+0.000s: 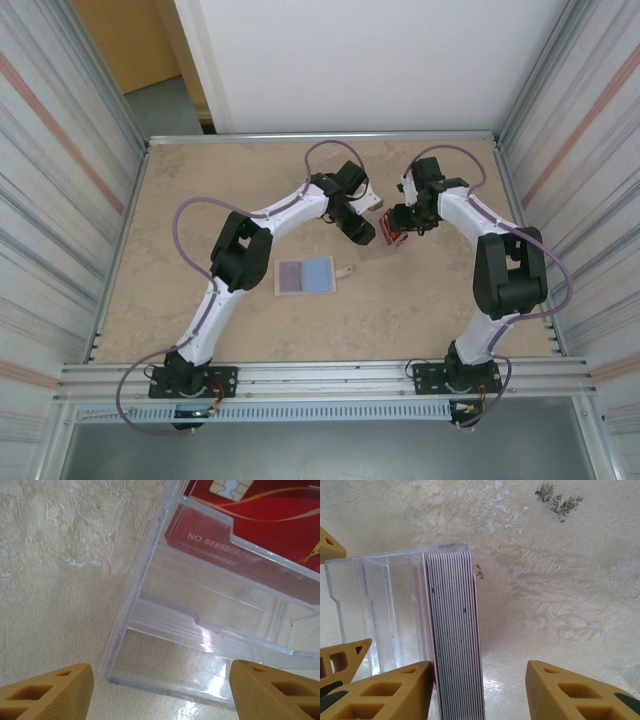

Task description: Put the credit cards into the card holder

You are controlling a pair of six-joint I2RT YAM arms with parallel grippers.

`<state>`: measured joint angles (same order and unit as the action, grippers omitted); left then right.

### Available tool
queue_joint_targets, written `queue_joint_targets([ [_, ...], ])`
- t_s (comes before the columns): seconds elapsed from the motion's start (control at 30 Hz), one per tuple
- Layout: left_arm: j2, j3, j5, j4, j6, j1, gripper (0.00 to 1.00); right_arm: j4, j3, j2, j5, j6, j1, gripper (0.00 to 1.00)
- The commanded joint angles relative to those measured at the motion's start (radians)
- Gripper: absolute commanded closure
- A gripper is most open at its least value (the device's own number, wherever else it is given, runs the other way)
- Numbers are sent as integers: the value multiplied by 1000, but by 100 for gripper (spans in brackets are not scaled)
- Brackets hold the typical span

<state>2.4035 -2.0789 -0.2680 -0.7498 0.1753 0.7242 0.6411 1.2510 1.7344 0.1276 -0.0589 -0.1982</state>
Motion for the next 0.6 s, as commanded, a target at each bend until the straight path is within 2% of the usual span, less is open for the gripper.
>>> queue_joint_targets([
  [0.0, 3, 33, 30, -57, 20, 7, 28, 37, 15, -37, -21, 26, 5, 52],
  [0.57, 3, 33, 31, -58, 21, 7, 28, 49, 21, -53, -12, 31, 3, 65],
])
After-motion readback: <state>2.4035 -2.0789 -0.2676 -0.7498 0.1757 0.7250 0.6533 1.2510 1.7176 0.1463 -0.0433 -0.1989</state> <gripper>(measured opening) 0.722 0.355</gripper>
